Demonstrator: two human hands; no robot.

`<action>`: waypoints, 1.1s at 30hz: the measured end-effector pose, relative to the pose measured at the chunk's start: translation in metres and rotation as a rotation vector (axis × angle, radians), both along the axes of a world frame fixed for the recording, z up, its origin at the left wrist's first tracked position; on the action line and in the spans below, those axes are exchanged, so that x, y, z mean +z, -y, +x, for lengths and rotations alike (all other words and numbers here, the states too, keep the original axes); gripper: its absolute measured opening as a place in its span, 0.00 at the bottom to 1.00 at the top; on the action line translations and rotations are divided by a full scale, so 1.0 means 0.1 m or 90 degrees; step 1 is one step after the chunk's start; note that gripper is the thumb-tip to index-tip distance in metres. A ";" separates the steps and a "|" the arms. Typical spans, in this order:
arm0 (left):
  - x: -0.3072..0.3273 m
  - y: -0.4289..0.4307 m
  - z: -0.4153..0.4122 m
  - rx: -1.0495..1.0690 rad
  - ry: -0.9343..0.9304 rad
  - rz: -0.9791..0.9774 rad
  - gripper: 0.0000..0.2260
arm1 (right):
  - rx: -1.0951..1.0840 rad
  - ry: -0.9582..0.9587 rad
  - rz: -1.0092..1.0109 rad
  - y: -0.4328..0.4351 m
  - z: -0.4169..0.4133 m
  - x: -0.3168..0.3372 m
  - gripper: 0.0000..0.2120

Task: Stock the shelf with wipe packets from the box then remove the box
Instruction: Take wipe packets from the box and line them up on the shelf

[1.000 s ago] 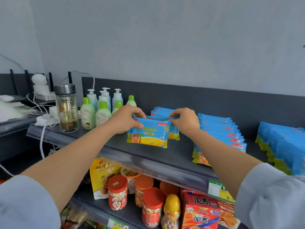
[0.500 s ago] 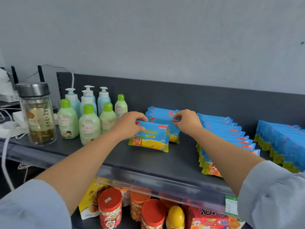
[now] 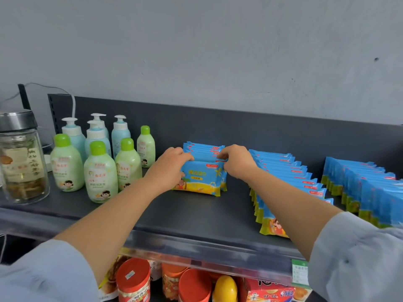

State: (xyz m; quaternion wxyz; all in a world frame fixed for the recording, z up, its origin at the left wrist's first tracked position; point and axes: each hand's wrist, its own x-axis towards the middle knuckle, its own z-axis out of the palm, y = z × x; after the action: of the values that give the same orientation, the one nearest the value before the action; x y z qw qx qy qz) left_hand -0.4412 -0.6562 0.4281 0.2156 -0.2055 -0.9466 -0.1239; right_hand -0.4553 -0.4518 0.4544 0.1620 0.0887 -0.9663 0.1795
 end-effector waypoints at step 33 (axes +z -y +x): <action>-0.05 -0.04 -0.02 0.024 -0.060 -0.121 0.29 | -0.021 -0.025 0.044 0.01 0.08 0.03 0.16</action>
State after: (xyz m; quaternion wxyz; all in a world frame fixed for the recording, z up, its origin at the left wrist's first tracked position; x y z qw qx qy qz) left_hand -0.4427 -0.6520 0.4230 0.2414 -0.2130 -0.9466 -0.0194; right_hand -0.4474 -0.4530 0.4572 0.1808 0.0816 -0.9699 0.1416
